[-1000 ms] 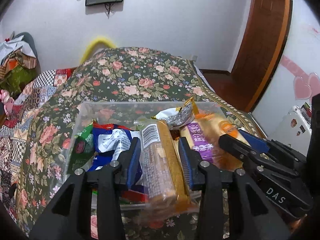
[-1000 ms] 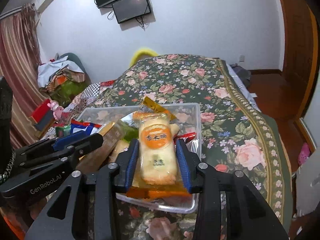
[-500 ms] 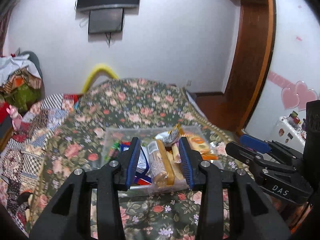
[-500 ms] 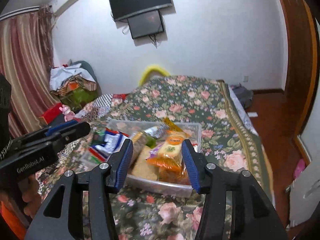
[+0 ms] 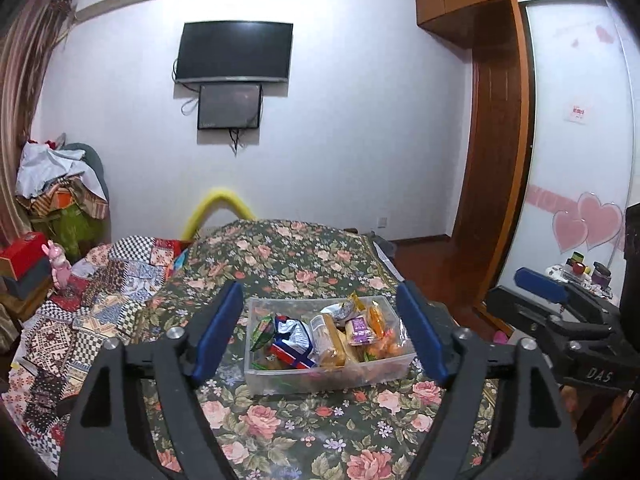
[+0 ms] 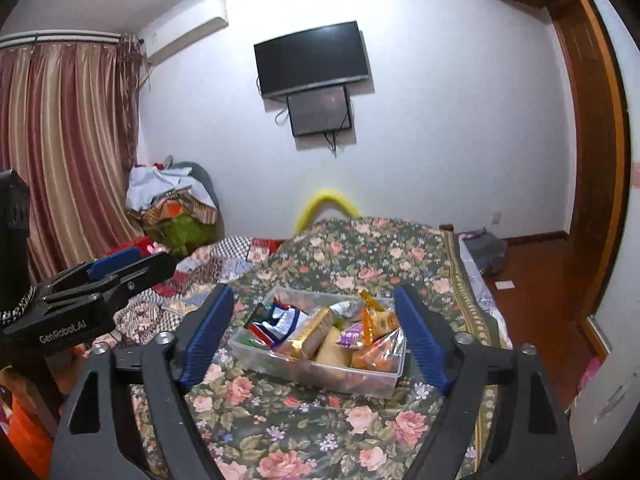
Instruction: Organize snacks
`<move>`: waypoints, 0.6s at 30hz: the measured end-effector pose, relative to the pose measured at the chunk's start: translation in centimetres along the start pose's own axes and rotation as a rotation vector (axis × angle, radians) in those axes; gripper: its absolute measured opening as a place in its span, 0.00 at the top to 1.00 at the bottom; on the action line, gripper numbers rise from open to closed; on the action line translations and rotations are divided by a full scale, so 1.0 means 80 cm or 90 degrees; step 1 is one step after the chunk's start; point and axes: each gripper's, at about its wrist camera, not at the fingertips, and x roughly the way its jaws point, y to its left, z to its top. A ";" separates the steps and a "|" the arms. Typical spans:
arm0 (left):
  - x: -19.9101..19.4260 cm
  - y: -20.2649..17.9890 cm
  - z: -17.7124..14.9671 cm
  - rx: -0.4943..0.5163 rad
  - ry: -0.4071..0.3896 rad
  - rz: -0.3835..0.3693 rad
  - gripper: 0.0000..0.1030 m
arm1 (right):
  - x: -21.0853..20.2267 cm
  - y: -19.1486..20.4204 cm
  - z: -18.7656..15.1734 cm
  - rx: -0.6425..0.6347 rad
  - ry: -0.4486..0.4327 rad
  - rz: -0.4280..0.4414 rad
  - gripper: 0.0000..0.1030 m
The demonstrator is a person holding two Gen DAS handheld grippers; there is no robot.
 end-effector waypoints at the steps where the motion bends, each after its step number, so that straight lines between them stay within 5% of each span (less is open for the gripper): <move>1: -0.002 0.000 -0.001 0.001 -0.002 0.002 0.17 | -0.002 0.000 -0.001 0.002 -0.005 -0.002 0.16; 6: -0.016 0.004 -0.006 -0.007 -0.009 0.012 0.06 | -0.013 0.005 -0.006 0.001 -0.025 -0.020 0.00; 18: -0.022 0.003 -0.014 0.003 -0.026 0.033 0.01 | -0.017 0.012 -0.015 -0.008 -0.020 -0.030 0.00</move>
